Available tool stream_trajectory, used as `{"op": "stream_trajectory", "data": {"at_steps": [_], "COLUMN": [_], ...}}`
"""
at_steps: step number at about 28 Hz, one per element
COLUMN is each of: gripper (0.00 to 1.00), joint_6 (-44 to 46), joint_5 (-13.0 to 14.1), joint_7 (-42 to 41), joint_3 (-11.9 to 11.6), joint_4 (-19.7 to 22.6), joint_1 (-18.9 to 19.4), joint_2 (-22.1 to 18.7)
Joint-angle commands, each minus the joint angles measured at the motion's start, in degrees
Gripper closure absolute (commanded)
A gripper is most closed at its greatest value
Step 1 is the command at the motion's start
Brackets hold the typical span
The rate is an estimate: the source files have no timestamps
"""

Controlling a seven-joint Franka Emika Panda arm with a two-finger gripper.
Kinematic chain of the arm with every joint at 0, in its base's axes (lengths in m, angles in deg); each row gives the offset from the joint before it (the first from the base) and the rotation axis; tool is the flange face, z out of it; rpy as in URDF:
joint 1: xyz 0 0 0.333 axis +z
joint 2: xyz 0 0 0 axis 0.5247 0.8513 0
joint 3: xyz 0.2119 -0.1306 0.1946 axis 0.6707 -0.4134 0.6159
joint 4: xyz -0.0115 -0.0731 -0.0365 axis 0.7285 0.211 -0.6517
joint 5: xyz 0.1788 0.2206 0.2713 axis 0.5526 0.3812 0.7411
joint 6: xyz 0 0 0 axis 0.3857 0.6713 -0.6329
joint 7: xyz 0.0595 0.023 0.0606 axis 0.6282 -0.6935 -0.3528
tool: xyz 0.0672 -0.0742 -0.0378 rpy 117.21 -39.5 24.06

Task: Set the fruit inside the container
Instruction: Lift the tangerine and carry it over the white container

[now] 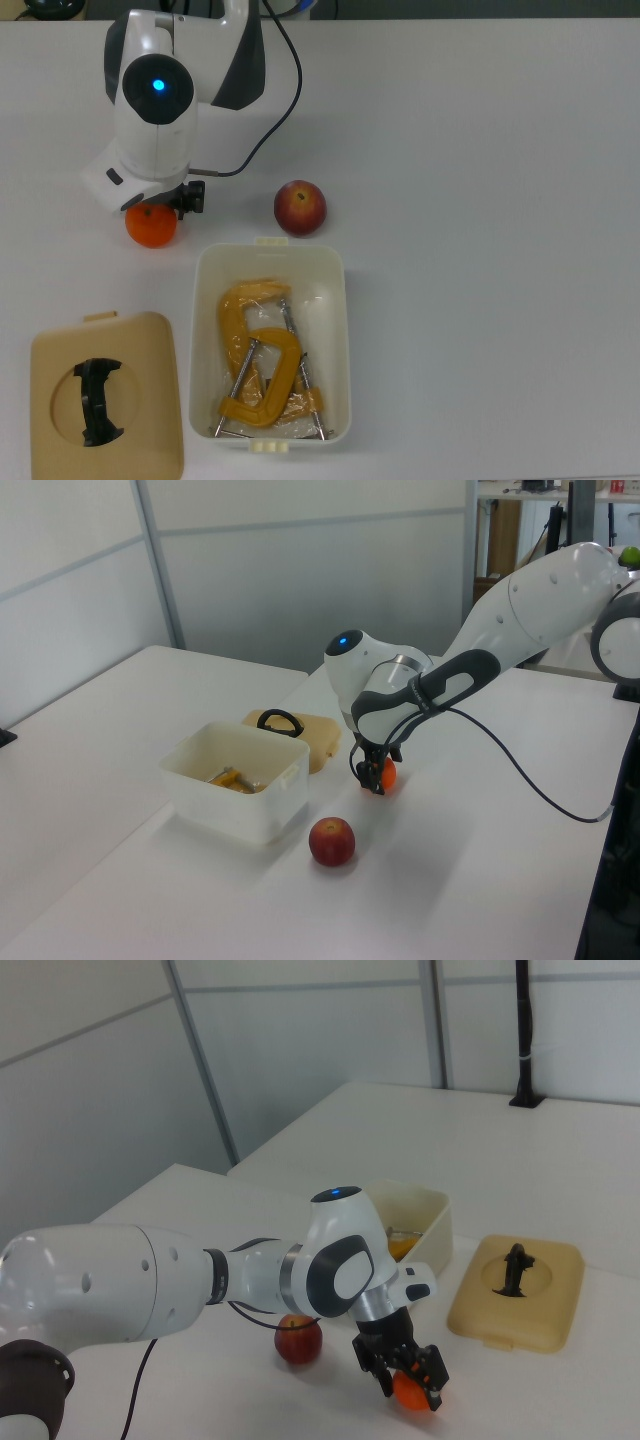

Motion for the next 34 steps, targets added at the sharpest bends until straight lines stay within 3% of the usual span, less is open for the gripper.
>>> {"op": "stream_trajectory", "data": {"at_steps": [1, 4, 11, 17, 23, 31, 34], "gripper": [0.69, 1.00, 1.00, 1.00, 1.00, 1.00, 1.00], "joint_6": [-1.39, -1.30, -1.04, 0.01, 2.04, -0.41, -3.49], "joint_5": [-0.80, -0.09, 6.58, 14.57, 18.36, 17.66, 15.74], "joint_7": [1.62, 1.70, 0.65, -0.40, 1.96, 12.85, 16.89], "joint_3": [-0.59, -0.59, -0.50, -0.76, -0.24, 0.03, 0.03], "joint_4": [0.74, 0.56, -0.93, -3.91, -9.37, -13.76, -14.03], "joint_1": [0.79, 0.70, 0.08, 0.08, 1.05, 8.77, 10.54], "joint_2": [-1.04, -1.74, -6.13, -10.61, -10.09, -4.92, -3.85]}}
